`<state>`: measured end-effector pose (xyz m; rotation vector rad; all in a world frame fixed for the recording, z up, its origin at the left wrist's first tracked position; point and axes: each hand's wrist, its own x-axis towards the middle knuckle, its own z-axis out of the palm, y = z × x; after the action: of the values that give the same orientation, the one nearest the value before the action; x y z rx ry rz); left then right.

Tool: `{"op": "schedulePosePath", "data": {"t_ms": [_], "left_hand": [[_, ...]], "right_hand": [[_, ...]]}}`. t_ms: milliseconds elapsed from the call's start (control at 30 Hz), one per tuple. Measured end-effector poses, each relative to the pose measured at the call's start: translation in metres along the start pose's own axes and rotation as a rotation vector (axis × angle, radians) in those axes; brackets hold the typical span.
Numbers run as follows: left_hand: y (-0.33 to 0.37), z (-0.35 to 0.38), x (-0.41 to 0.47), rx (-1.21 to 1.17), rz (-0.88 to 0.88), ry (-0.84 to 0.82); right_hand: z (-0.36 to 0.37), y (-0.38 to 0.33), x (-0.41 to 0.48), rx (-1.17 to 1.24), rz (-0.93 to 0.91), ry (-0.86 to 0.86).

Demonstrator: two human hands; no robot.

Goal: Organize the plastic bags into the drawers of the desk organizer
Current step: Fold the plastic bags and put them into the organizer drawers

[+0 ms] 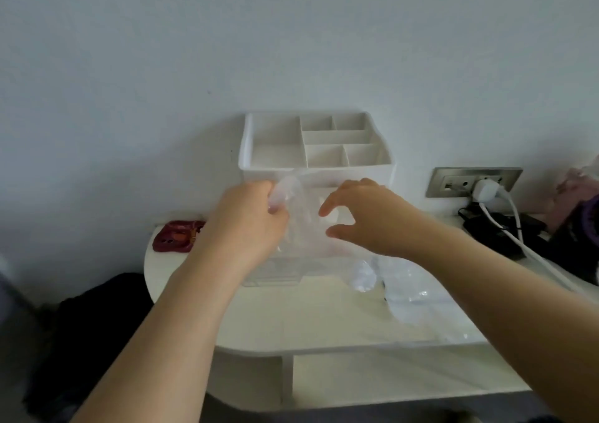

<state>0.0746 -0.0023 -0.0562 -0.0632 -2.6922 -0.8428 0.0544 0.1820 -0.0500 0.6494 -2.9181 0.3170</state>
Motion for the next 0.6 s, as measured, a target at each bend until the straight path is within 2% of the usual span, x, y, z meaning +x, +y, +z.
{"op": "schedulePosePath", "data": {"t_ms": [67, 133, 267, 367, 500, 533, 600], "left_hand": [[-0.001, 0.001, 0.0, 0.089, 0.049, 0.068], [-0.001, 0.003, 0.0, 0.083, 0.081, 0.094], [-0.004, 0.003, 0.005, -0.071, 0.052, 0.105], [-0.01, 0.004, 0.008, -0.267, -0.029, 0.102], [-0.012, -0.001, 0.009, -0.522, 0.039, 0.05], [-0.011, -0.005, 0.007, -0.605, 0.086, -0.001], [-0.009, -0.01, 0.004, -0.737, 0.18, -0.099]], "right_hand": [[-0.002, 0.0, 0.003, -0.031, -0.001, -0.029], [-0.006, 0.003, 0.004, -0.01, 0.014, -0.053], [-0.019, 0.006, 0.003, -0.09, 0.036, -0.119], [-0.022, 0.005, 0.007, -0.148, 0.056, -0.01], [-0.029, 0.004, 0.011, 0.224, 0.022, 0.269], [-0.034, 0.003, 0.012, 0.297, -0.012, 0.258], [-0.044, 0.0, 0.014, 0.351, -0.067, 0.114]]}}
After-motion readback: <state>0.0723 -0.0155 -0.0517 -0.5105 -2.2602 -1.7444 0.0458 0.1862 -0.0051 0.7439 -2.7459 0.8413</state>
